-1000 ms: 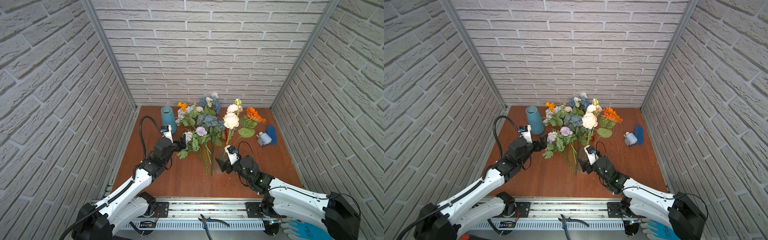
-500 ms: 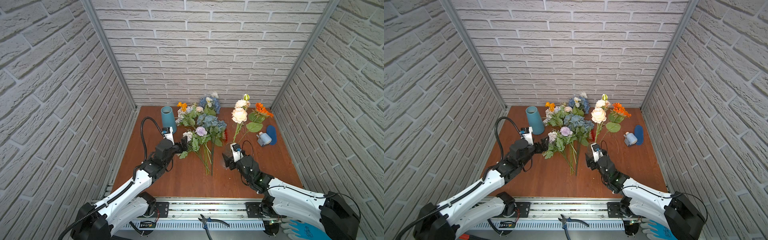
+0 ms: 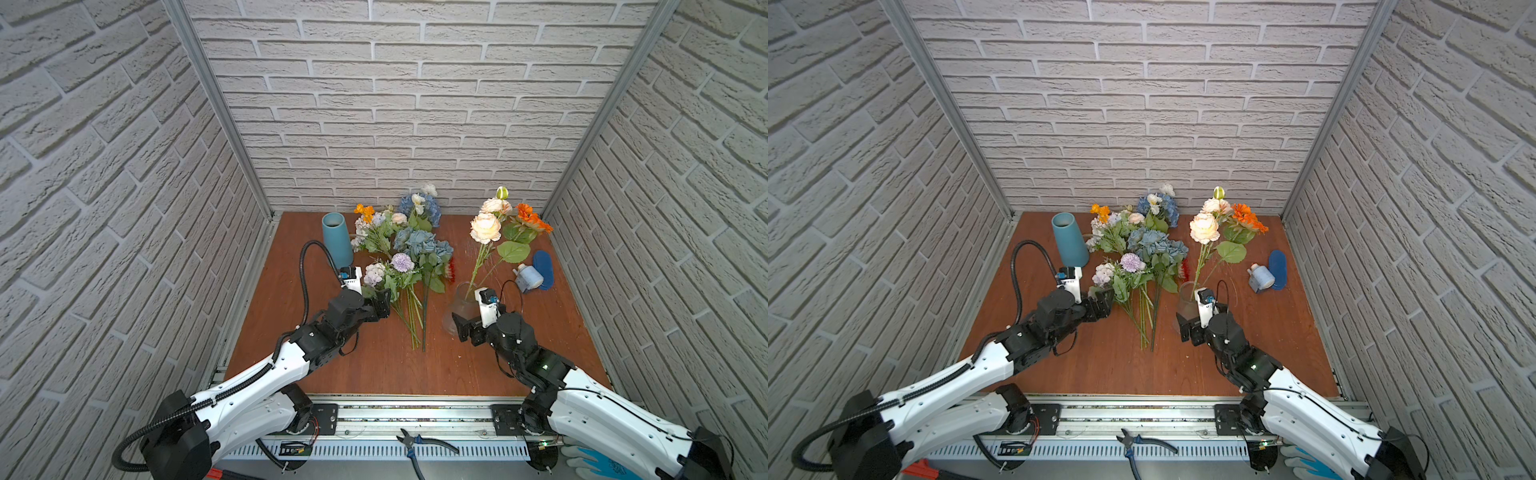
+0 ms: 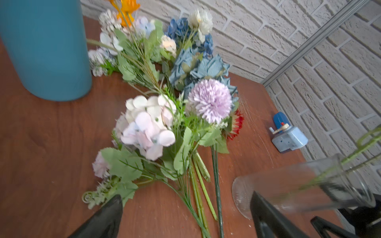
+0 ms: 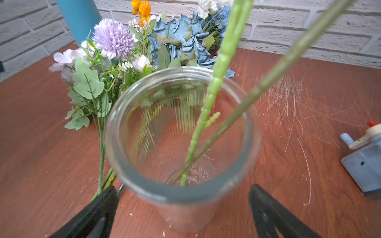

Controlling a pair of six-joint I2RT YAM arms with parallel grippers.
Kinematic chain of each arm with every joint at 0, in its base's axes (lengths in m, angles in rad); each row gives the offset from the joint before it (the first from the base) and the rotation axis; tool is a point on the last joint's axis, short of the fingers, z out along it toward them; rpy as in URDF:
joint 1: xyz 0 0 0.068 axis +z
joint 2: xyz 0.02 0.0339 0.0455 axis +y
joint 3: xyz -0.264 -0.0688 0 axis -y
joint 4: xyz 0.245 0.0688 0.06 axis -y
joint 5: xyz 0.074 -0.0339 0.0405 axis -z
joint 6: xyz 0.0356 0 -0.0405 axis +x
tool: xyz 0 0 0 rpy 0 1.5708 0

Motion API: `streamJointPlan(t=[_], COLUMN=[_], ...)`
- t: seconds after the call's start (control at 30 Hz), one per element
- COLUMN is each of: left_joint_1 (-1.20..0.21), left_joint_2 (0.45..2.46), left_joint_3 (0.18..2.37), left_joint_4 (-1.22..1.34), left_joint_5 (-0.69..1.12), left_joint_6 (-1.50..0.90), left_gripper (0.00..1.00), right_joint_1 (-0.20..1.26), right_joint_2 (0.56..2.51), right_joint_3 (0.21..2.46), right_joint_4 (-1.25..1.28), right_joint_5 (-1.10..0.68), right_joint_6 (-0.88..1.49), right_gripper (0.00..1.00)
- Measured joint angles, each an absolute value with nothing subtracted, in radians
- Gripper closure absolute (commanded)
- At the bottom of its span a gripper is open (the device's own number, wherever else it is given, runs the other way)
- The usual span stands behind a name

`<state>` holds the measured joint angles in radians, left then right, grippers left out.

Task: Arrange flowers in a vase
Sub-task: Move the vase to the center of the table, then pick up the flower from the center of the table.

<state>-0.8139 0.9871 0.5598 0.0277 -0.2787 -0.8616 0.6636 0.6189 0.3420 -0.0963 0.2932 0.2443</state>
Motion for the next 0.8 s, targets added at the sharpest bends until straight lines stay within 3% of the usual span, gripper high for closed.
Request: streamJointPlan(t=[0.2,0.5,0.8], left_joint_1=[-0.957,-1.002,-0.999], left_joint_2=[1.086,1.245,1.43], left_joint_3=[0.559,0.577,0.656], left_joint_4=[0.03,0.038,0.134], left_joint_5=[-0.36,-0.422,-0.444], left_joint_6=[-1.034,-1.217,-1.266], left_gripper=[0.06,0.12,0.23], right_joint_1=[0.662,0.622,0.451], right_joint_2=[0.436,0.553,0.611], right_joint_3=[0.375,0.48,0.501], right_joint_4=[-0.342,-0.497,-0.478], right_joint_5=[0.294,0.339,0.263], right_joint_6=[0.317,0.385,0.408], right_gripper=[0.01,0.01,0.01])
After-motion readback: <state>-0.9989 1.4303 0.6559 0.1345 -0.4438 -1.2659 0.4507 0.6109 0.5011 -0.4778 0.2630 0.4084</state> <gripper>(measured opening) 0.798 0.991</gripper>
